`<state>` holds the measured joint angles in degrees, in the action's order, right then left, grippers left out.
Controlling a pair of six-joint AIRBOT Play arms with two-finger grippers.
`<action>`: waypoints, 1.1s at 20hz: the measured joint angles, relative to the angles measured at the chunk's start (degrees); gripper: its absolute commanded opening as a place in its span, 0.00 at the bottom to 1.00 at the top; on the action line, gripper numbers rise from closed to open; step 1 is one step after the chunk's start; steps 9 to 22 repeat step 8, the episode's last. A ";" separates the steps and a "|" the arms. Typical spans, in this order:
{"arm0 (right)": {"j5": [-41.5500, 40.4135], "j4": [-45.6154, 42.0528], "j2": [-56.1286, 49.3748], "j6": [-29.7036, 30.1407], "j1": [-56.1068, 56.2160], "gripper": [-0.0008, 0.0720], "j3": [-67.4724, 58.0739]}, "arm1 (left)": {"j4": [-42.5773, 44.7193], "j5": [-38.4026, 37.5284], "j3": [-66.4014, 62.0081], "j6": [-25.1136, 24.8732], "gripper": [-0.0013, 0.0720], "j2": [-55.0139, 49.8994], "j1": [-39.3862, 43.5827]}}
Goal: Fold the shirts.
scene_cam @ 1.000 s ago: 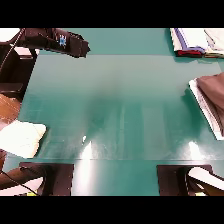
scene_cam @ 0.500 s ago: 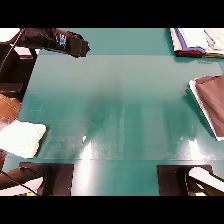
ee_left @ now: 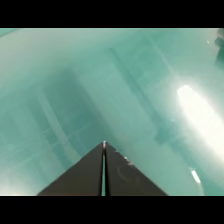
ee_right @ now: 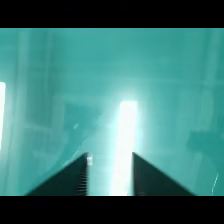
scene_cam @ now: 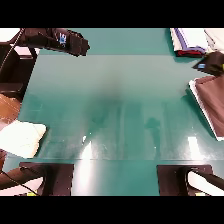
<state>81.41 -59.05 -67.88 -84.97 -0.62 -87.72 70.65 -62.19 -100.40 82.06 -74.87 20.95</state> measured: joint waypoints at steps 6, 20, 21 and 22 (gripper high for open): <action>-2.58 -0.48 0.00 0.48 13.31 0.03 -0.31 | 0.04 0.44 0.00 -0.02 0.06 0.00 0.00; -2.82 -0.76 0.00 0.52 14.86 0.03 -0.35 | 0.02 0.46 0.00 -0.02 0.06 0.00 0.00; -2.82 -0.76 0.00 0.52 14.86 0.03 -0.35 | 0.02 0.46 0.00 -0.02 0.06 0.00 0.00; -2.82 -0.76 0.00 0.52 14.86 0.03 -0.35 | 0.02 0.46 0.00 -0.02 0.06 0.00 0.00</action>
